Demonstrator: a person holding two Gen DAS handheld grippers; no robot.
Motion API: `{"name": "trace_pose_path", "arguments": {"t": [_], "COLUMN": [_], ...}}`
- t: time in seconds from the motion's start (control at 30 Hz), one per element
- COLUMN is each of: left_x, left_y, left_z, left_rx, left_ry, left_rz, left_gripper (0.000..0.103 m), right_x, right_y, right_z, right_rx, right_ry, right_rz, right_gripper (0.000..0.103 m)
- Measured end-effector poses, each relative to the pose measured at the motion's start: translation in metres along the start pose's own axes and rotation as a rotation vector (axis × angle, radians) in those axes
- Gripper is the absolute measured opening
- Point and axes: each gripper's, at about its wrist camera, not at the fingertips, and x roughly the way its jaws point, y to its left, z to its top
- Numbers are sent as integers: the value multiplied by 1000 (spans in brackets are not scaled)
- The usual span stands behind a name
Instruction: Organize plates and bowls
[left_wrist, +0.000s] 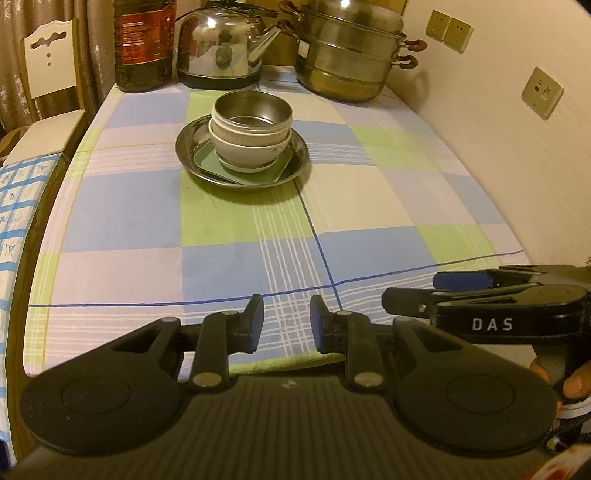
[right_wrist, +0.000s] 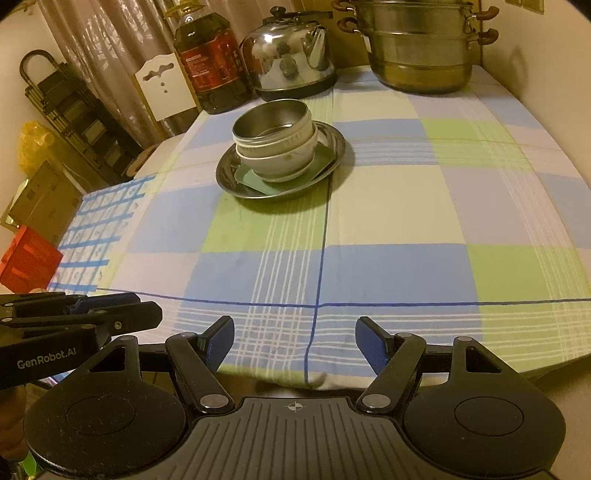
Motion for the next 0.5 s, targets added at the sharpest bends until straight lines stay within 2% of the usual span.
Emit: {"name": "trace_pose_path", "arguments": {"t": [0.5], "left_x": [5], "left_y": [0], "left_z": [1], "left_rx": [1], "left_ry": [8], "left_rz": [-12], "left_gripper": [24], "right_x": [-1], "right_y": [1], "right_z": [0], "right_rx": [2], "right_ry": [7], "right_rz": [-8], "right_gripper": [72]}}
